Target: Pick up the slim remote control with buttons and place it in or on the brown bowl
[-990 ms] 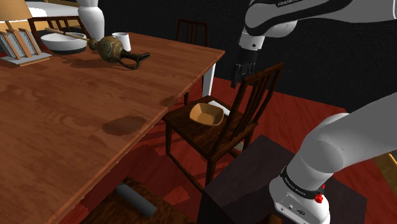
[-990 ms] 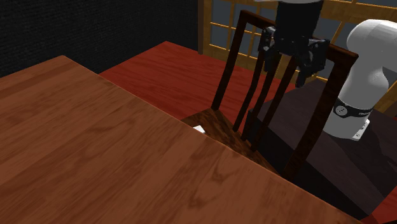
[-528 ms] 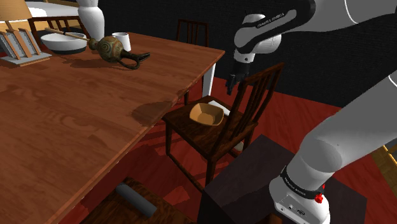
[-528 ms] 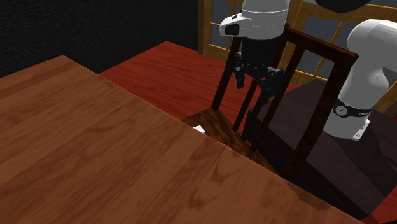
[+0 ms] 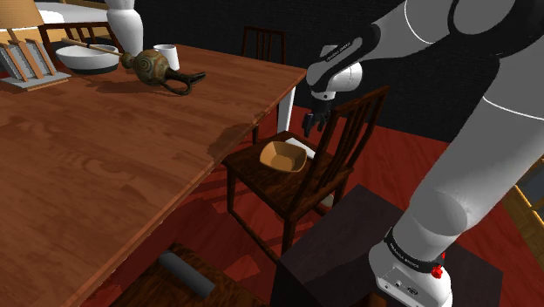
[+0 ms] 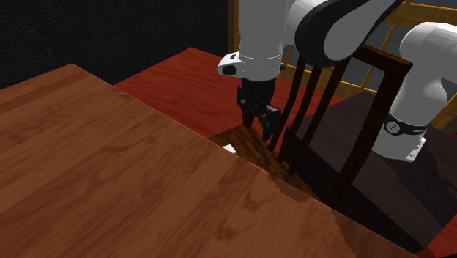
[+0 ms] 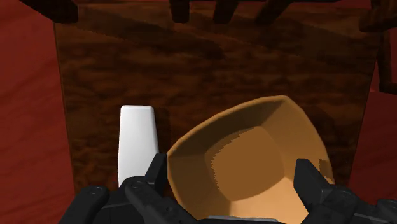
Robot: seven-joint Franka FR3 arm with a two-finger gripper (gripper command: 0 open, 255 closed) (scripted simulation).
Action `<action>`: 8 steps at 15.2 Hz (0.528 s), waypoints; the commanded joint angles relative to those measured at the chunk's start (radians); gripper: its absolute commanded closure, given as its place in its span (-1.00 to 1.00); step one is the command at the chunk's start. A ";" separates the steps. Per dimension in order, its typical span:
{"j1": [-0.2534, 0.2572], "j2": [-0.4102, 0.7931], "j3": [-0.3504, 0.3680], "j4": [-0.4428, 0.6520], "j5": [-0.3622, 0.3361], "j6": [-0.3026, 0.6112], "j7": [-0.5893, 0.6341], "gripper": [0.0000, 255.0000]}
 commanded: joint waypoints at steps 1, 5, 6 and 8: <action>-0.010 0.075 -0.008 0.037 0.015 0.041 -0.030 -1.00; -0.033 0.227 -0.009 0.130 0.051 0.104 -0.077 -1.00; -0.040 0.265 -0.007 0.157 0.059 0.116 -0.088 -1.00; -0.055 0.341 -0.003 0.213 0.075 0.138 -0.108 -1.00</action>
